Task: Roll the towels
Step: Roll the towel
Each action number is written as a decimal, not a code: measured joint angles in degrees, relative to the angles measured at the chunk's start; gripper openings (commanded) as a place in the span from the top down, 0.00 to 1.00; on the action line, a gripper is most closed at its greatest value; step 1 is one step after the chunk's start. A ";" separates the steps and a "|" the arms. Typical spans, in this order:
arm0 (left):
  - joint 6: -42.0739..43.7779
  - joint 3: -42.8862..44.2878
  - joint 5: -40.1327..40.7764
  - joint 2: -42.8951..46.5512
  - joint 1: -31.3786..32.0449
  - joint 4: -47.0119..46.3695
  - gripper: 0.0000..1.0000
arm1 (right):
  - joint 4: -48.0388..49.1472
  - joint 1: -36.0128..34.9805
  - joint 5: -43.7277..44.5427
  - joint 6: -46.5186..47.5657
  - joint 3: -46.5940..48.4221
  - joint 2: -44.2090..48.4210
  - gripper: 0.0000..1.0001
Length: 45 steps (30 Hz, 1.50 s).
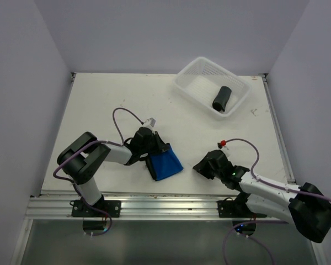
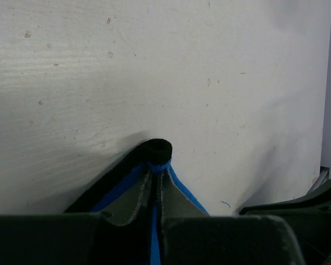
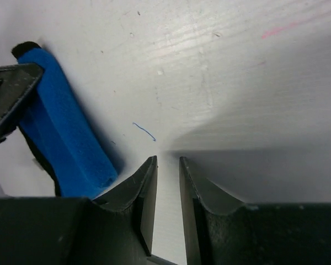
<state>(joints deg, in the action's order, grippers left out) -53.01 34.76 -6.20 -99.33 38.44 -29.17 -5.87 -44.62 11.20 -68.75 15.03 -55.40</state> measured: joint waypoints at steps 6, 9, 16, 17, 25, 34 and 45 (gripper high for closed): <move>-0.04 -0.15 0.72 0.09 0.33 -0.15 1.00 | 14.25 2.60 -8.00 -5.62 -1.33 -8.87 0.71; -0.02 -0.17 0.83 0.13 0.35 -0.15 1.00 | 20.35 2.69 -10.82 -7.23 -1.36 -13.27 0.70; -0.02 -0.17 0.92 0.13 0.39 -0.15 1.00 | 25.11 2.69 -14.03 -8.41 -1.36 -16.02 0.68; -0.02 -0.17 0.92 0.13 0.39 -0.15 1.00 | 25.35 2.69 -14.29 -8.46 -1.36 -16.02 0.68; 0.00 -0.17 1.16 0.13 0.55 -0.17 1.00 | 26.49 2.69 -15.74 -8.92 -1.33 -15.74 0.66; 0.00 -0.17 1.16 0.11 0.55 -0.17 1.00 | 27.08 2.69 -16.94 -10.36 -1.33 -15.67 0.60; 0.00 -0.17 1.29 0.09 0.59 -0.20 1.00 | 29.92 2.27 -18.51 -11.15 -0.24 -17.86 0.60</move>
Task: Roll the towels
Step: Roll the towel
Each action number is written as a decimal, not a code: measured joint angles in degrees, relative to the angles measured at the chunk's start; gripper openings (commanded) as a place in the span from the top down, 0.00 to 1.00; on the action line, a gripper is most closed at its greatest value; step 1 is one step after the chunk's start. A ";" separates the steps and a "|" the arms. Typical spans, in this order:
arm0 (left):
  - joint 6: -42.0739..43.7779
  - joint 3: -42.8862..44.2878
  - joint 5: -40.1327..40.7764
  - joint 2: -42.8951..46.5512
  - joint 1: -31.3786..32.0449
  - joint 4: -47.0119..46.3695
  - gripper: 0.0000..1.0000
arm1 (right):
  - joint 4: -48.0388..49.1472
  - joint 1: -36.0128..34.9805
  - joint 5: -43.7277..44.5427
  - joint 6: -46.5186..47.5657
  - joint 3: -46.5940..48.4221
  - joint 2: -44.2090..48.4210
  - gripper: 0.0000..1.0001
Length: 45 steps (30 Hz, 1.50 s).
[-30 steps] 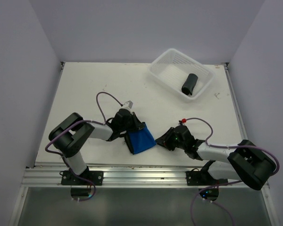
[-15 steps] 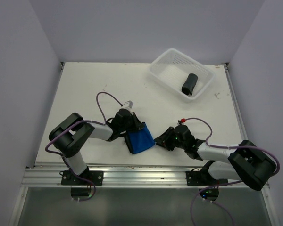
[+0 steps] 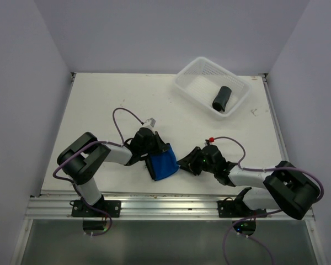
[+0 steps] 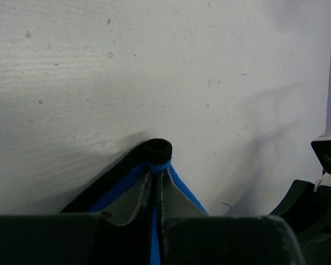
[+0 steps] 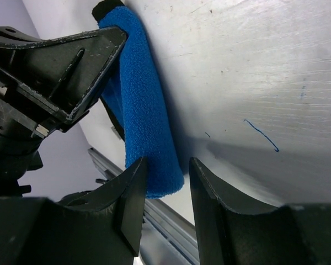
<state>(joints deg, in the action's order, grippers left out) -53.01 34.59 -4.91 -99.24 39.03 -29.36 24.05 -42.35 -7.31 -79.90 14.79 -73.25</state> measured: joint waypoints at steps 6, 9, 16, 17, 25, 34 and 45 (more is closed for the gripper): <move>0.00 0.00 0.07 0.00 0.04 -0.02 1.00 | 0.52 -2.08 -0.02 0.02 2.05 -2.56 0.62; 0.00 0.00 0.15 0.00 0.07 -0.04 1.00 | 0.83 -2.99 0.00 0.17 2.62 -4.17 0.62; 0.00 0.00 0.26 0.00 0.13 -0.07 1.00 | -0.98 -5.11 0.20 2.32 5.46 -8.00 0.71; 0.00 0.00 0.26 0.00 0.13 -0.07 1.00 | -1.53 -5.44 0.28 2.86 5.92 -8.39 0.73; 0.00 0.00 0.28 0.00 0.13 -0.07 1.00 | -11.63 -9.07 3.87 10.71 12.50 -8.90 0.77; 0.00 0.00 0.35 0.09 0.17 0.02 1.00 | -19.80 -14.05 9.46 17.99 19.71 -13.03 1.00; 1.62 2.34 -1.55 2.23 -0.44 8.02 1.00 | -36.20 -21.90 23.10 25.55 28.22 -12.92 1.00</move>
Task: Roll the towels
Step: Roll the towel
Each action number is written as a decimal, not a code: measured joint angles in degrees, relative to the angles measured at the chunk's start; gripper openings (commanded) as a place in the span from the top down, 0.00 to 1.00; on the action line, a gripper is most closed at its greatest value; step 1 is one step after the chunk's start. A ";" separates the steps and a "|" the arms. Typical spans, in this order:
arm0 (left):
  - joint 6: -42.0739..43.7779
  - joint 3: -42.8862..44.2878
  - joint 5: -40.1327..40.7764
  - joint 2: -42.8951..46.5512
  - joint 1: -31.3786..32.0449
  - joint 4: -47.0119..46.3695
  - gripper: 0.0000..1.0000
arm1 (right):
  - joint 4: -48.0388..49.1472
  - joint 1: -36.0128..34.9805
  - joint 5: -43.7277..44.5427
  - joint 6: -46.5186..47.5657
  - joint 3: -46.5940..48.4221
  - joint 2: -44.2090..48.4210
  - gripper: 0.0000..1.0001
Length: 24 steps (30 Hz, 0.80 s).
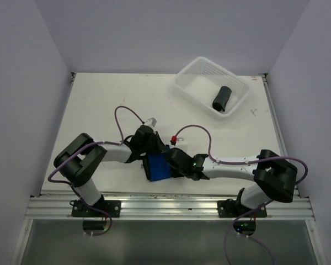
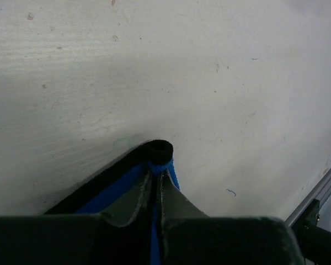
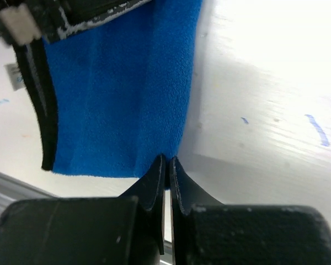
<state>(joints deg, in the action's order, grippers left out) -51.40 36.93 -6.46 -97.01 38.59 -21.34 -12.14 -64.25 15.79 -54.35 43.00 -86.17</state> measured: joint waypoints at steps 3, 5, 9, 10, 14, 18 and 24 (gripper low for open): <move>0.52 0.92 -1.44 0.31 -0.61 2.82 1.00 | -8.55 -2.86 5.66 3.72 5.20 -0.39 1.00; 0.96 1.25 -2.27 0.31 -0.81 3.69 1.00 | -13.20 -4.72 9.01 5.90 9.03 -1.90 1.00; 1.46 1.42 -3.37 0.74 -1.14 5.11 0.91 | -18.60 -8.17 13.70 8.48 13.53 -6.69 1.00; 1.55 1.44 -3.45 1.07 -1.22 5.84 0.85 | -19.80 -8.96 14.91 8.81 14.12 -8.00 1.00; 2.58 1.44 -3.63 3.45 -1.79 9.88 0.69 | -23.74 -11.43 18.97 9.35 16.39 -12.37 1.00; 4.35 1.46 0.26 7.17 -3.54 14.34 0.64 | -27.78 -13.44 20.70 9.33 17.77 -13.66 1.00; 5.86 1.95 3.50 12.11 -5.97 19.23 0.60 | -33.38 -15.85 23.23 8.92 19.08 -14.01 1.00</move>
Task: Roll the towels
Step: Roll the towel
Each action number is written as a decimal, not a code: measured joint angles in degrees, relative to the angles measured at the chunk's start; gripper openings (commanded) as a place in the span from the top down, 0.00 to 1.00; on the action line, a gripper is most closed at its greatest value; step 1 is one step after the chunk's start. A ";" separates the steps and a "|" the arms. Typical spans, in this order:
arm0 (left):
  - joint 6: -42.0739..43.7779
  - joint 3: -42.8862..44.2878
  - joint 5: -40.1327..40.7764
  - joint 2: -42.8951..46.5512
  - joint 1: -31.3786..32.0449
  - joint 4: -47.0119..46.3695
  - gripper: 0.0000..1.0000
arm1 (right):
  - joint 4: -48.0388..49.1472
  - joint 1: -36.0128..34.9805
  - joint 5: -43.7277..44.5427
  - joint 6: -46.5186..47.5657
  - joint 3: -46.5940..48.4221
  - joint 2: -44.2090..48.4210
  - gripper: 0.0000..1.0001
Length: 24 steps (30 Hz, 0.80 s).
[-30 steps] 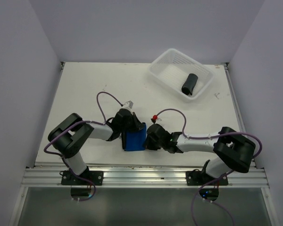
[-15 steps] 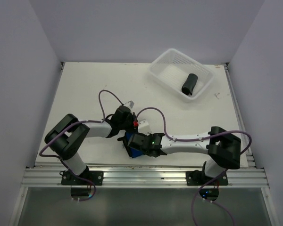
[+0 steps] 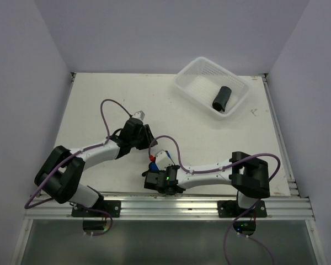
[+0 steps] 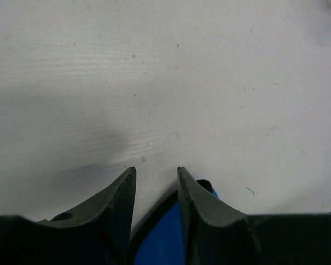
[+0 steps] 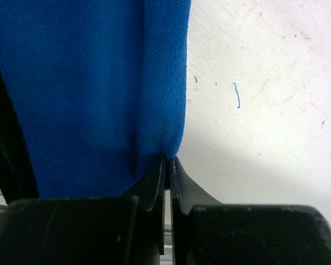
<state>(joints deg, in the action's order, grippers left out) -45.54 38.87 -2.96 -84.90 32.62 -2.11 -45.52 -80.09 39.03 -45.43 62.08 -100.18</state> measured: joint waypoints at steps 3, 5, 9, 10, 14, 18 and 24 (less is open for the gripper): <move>0.15 1.36 -1.62 1.55 0.02 1.11 0.58 | -1.42 -0.83 1.81 -0.11 1.22 -0.79 1.00; -0.13 1.68 -4.39 2.34 0.02 0.76 0.56 | -1.64 -1.18 2.34 -0.17 1.53 -1.11 1.00; -2.69 1.62 -11.58 2.38 0.07 -1.38 0.54 | -1.73 -1.46 3.08 -0.20 1.55 -1.14 1.00; -3.32 1.62 -12.98 2.32 0.22 -2.01 0.54 | -1.73 -1.51 3.32 -0.22 1.55 -1.14 1.00; -3.41 2.99 -14.84 1.18 2.36 -1.90 0.53 | -1.75 -1.57 3.54 -0.35 1.55 -1.11 1.00; -2.73 5.51 -14.58 -1.68 4.98 0.13 0.53 | -1.68 -1.64 3.52 -0.39 1.55 -1.11 1.00; -0.76 5.92 -11.30 -4.50 5.73 4.70 0.53 | -1.29 -1.66 3.48 -0.39 1.51 -1.11 1.00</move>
<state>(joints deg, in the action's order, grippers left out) -46.30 44.80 -14.26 -89.41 38.35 2.59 -46.81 -81.76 42.50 -45.82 63.59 -101.30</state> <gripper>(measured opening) 0.468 0.028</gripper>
